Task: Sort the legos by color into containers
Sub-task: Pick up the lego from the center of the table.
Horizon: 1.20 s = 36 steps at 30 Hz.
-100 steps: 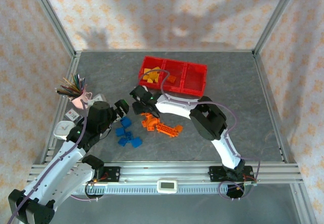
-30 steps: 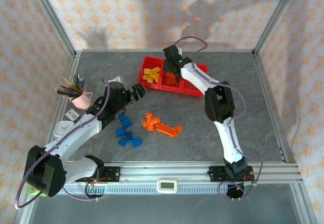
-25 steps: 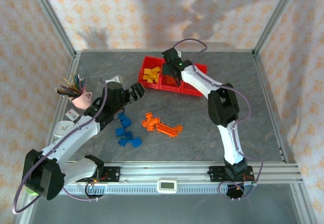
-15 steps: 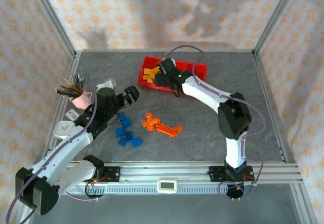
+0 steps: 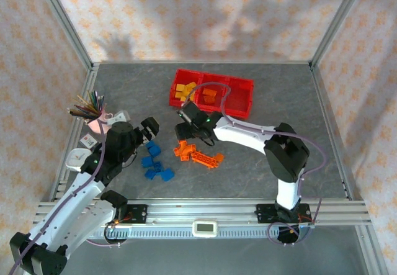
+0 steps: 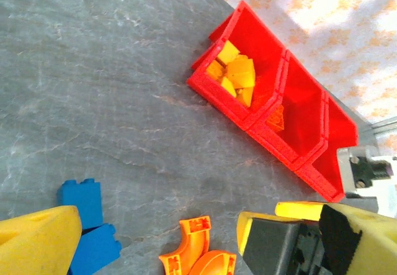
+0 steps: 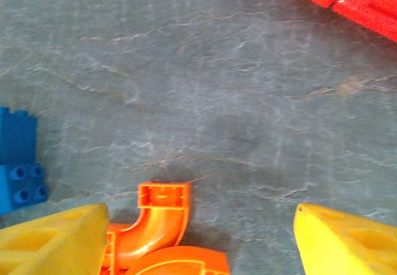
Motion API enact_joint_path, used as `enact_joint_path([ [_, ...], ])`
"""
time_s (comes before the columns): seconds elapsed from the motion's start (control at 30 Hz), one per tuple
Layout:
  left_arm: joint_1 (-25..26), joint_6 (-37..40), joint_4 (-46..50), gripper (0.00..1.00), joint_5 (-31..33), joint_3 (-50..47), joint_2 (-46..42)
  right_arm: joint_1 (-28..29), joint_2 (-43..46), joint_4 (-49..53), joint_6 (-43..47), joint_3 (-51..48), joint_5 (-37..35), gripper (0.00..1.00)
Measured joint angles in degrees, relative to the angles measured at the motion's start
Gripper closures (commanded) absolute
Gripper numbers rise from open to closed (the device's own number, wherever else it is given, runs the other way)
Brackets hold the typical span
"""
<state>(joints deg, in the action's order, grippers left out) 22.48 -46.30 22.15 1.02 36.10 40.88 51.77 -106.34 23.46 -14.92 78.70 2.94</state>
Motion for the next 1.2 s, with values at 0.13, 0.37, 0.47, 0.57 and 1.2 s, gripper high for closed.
enact_joint_path([
  [0.13,0.02,-0.98,1.36,0.0,0.26,-1.11,-0.7,1.64,-2.62,-0.33,-1.16,1.01,-0.2,0.25],
  [0.37,0.0,-2.12,2.05,0.01,1.03,-2.23,-1.44,3.56,-9.42,0.11,-3.85,4.57,-1.49,0.33],
  [0.47,0.0,-2.36,2.14,0.01,1.22,-2.43,-1.95,3.69,-11.28,0.35,-4.83,6.1,-1.88,0.38],
  [0.57,0.0,-2.75,2.19,0.01,1.25,-2.82,-2.29,3.69,-12.68,0.79,-5.46,7.39,-2.14,0.42],
  [1.2,0.02,-2.78,2.56,0.01,1.42,-2.91,-2.29,3.69,-16.63,2.89,-5.95,10.78,-3.15,0.7],
])
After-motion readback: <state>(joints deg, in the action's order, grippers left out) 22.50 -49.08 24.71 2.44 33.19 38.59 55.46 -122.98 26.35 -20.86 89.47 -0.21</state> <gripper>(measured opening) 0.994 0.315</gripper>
